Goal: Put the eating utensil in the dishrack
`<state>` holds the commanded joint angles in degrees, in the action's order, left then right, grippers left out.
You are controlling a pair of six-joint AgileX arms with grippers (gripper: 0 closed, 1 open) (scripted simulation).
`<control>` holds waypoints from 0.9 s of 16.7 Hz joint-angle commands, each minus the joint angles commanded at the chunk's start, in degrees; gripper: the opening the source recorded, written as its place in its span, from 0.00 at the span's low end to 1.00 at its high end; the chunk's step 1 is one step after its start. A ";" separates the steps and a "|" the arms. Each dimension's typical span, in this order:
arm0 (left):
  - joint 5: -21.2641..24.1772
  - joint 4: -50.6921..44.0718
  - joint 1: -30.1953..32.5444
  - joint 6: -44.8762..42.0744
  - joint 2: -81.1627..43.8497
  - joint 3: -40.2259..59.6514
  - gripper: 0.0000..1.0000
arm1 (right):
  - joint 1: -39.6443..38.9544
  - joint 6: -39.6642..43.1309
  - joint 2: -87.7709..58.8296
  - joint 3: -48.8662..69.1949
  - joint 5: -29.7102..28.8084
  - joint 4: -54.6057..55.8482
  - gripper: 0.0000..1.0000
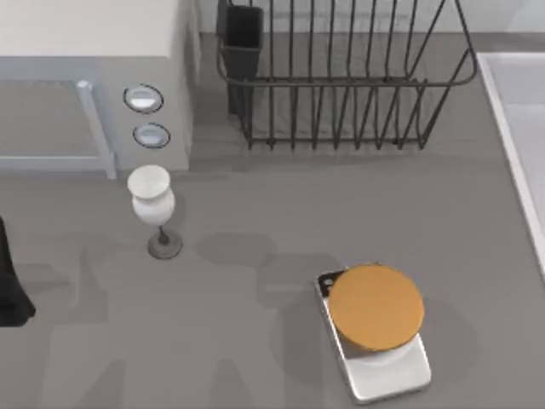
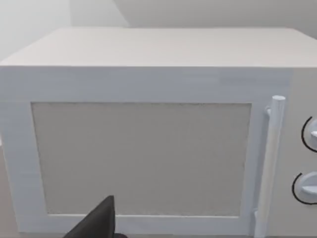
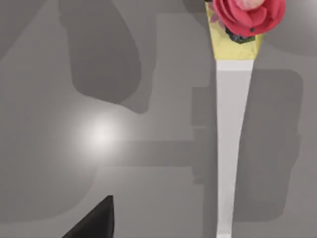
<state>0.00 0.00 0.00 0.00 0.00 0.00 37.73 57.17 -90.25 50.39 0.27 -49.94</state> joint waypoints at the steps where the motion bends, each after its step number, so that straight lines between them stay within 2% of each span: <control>1: 0.00 0.00 0.00 0.00 0.00 0.00 1.00 | -0.01 -0.03 -1.46 -1.57 0.00 3.31 1.00; 5: 0.00 0.00 0.00 0.00 0.00 0.00 1.00 | -0.06 -0.15 -6.47 -7.08 -0.01 13.94 1.00; 11: 0.00 0.00 0.00 0.00 0.00 0.00 1.00 | -0.05 -0.15 -7.64 -8.30 -0.01 15.92 1.00; 15: 0.00 0.00 0.00 0.00 0.00 0.00 1.00 | -0.05 -0.15 -7.64 -8.30 -0.01 15.92 0.70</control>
<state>0.00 0.00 0.00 0.00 0.00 0.00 37.67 57.03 -97.89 42.10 0.26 -34.02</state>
